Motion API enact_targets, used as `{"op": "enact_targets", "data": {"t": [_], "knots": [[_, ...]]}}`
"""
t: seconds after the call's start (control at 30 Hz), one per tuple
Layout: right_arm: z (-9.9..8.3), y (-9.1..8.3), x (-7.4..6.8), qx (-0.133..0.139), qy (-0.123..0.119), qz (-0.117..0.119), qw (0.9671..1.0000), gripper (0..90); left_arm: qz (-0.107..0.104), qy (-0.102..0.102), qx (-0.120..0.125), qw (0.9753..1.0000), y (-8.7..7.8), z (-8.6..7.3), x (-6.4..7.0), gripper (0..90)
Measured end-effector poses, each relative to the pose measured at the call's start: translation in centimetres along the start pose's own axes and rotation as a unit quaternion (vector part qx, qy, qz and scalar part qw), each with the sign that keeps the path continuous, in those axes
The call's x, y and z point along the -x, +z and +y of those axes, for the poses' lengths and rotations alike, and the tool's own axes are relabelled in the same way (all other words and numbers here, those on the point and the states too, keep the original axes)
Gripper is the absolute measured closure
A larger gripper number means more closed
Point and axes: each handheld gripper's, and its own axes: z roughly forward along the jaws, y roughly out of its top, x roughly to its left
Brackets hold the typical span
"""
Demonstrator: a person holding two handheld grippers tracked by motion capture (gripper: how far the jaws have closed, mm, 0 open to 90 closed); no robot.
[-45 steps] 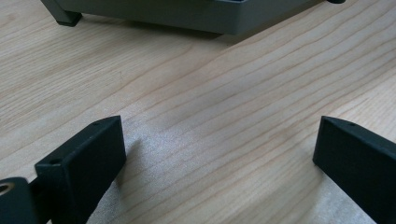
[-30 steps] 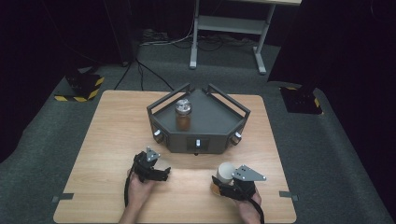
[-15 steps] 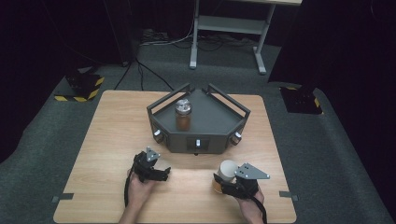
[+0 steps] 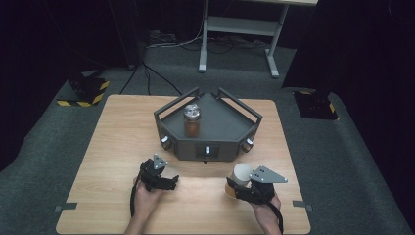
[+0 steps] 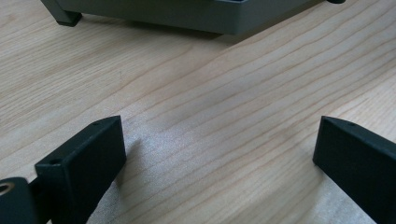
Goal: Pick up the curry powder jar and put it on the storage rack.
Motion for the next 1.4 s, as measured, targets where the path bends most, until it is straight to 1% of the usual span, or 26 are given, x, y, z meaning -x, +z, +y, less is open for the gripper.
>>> {"op": "enact_targets", "data": {"t": [0.2, 0.37, 0.47, 0.8, 1.1, 1.3, 1.4], "knots": [[1.2, -0.5, 0.5, 0.007, -0.002, 0.001, 1.0, 35.4, 0.0, 0.0, 0.0, 1.0, 0.0, 0.0, 0.0, 2.5], [2.7, -0.8, 1.0, 0.011, -0.006, 0.003, 0.9999, 35.4, 0.0, 0.0, 0.0, 1.0, 0.0, 0.0, 0.0, 2.5], [3.7, -0.9, 1.4, 0.012, -0.005, 0.002, 0.9999, 35.4, 0.0, 0.0, 0.0, 1.0, 0.0, 0.0, 0.0, 2.5], [6.8, -0.9, 2.4, 0.021, -0.012, 0.004, 0.9997, 35.4, 0.0, 0.0, 0.0, 1.0, 0.0, 0.0, 0.0, 2.5], [9.5, -0.3, 3.3, 0.028, -0.018, 0.0, 0.9994, 35.4, 0.0, 0.0, 0.0, 1.0, 0.0, 0.0, 0.0, 2.5], [11.8, 0.5, 4.0, 0.041, -0.013, -0.003, 0.9991, 35.4, 0.0, 0.0, 0.0, 1.0, 0.0, 0.0, 0.0, 2.5], [13.2, 1.1, 4.3, 0.043, -0.01, -0.008, 0.999, 35.4, 0.0, 0.0, 0.0, 1.0, 0.0, 0.0, 0.0, 2.5]]}}
